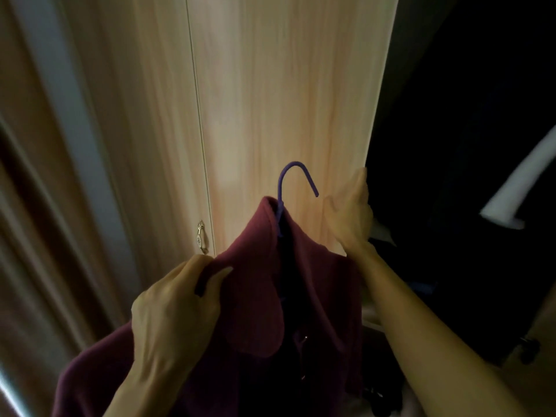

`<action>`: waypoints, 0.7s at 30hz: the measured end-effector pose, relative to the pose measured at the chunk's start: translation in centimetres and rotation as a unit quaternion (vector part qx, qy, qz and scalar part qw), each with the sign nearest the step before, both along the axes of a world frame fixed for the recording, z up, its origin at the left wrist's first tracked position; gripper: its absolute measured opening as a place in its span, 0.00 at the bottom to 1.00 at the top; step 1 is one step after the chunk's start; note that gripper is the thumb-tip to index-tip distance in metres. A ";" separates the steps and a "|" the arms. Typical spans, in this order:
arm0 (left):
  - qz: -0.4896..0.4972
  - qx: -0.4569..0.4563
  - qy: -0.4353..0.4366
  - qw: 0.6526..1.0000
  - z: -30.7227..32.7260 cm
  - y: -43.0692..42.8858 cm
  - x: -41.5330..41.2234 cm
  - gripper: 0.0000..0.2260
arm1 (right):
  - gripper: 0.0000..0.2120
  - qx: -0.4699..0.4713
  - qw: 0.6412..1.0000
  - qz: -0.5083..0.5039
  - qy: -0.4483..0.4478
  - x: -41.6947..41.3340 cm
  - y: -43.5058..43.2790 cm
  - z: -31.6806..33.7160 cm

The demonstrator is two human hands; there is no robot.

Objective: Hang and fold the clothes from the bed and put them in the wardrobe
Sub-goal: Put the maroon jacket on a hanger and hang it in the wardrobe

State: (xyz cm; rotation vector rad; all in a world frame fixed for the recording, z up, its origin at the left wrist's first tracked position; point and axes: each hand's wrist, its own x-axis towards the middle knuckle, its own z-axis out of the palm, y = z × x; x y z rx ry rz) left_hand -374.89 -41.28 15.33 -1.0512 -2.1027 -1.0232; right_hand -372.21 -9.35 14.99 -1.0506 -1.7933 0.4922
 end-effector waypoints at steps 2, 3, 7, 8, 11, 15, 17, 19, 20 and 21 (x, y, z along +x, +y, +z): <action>0.012 0.001 -0.002 1.000 0.2 -0.1 0.5 0.08 | 0.43 -0.024 1.000 -0.002 0.020 0.0 0.1 -0.1; 0.016 0.000 -0.002 1.000 0.2 -0.1 0.7 0.07 | 0.42 -0.025 0.999 -0.005 0.020 -0.1 0.2 -0.1; 0.008 -0.009 -0.002 1.000 -0.2 -0.8 1.4 0.07 | 0.42 -0.030 0.999 0.004 0.023 -0.2 -0.5 0.2; 0.003 -0.008 -0.005 1.000 -0.2 -1.1 1.5 0.07 | 0.43 -0.026 0.999 0.004 0.019 0.0 -1.0 0.1; -0.009 -0.006 -0.002 1.000 -0.4 -2.3 1.9 0.06 | 0.43 -0.008 1.000 -0.007 -0.002 0.8 -2.8 -0.2; -0.011 -0.008 -0.003 1.000 -0.5 -5.0 2.1 0.08 | 0.43 -0.012 1.000 0.011 0.010 1.9 -7.6 -0.1; -0.011 -0.009 0.009 1.000 -0.5 -6.9 2.3 0.08 | 0.43 -0.006 1.000 0.020 0.013 2.3 -10.1 0.0; -0.008 -0.007 0.015 1.000 -0.5 -8.9 2.5 0.09 | 0.43 -0.002 1.000 0.019 0.006 2.6 -12.4 -0.1; -0.003 -0.006 0.013 1.000 -0.6 -10.0 2.6 0.10 | 0.43 -0.001 1.000 0.015 -0.002 2.6 -13.7 -0.1; 0.002 -0.006 0.011 1.000 -0.6 -11.2 2.7 0.10 | 0.43 -0.001 1.000 0.012 -0.009 2.6 -15.0 -0.2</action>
